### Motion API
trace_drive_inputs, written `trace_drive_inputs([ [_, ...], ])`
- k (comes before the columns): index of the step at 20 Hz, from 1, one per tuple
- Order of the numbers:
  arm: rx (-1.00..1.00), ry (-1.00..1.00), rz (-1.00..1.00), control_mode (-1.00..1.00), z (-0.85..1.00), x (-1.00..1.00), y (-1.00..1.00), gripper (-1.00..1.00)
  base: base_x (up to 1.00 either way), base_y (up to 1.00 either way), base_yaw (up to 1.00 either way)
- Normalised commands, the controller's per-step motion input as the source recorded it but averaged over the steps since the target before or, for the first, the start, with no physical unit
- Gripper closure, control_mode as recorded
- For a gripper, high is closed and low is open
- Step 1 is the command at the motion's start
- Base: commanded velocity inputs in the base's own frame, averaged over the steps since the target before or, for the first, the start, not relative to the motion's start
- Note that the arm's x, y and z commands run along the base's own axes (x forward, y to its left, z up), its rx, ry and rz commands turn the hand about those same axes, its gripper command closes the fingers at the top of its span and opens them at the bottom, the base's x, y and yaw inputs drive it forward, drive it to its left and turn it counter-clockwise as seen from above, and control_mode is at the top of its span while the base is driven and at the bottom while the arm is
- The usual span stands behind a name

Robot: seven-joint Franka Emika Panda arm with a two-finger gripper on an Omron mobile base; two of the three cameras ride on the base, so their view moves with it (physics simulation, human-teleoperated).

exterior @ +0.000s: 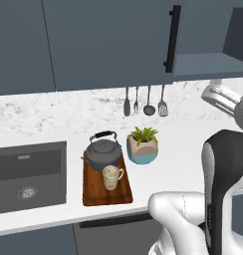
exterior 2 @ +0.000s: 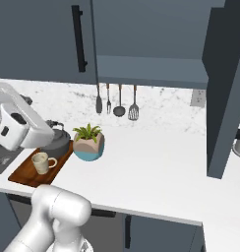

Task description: Pick the kettle from the counter and place it on the tray. Then pick the mug from the cabinet and place it on the tray. Then close the cabinet doors.

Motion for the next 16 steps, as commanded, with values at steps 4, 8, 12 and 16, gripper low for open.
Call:
trace_drive_inputs([
  [4, 0.47, -0.28, -0.34, -1.00, -0.18, 0.00, 0.16, -1.00, 0.00, 0.00, 0.00],
  [8, 0.46, -0.20, -0.25, -1.00, -0.16, 0.02, 0.01, -1.00, 0.00, 0.00, 0.00],
  [12, 0.46, -0.16, -0.20, -1.00, -0.09, 0.00, 0.00, -1.00, 0.00, 0.00, 0.00],
  [16, 0.45, -0.18, -0.19, -1.00, -0.04, 0.00, 0.00, -1.00, 0.00, 0.00, 0.00],
])
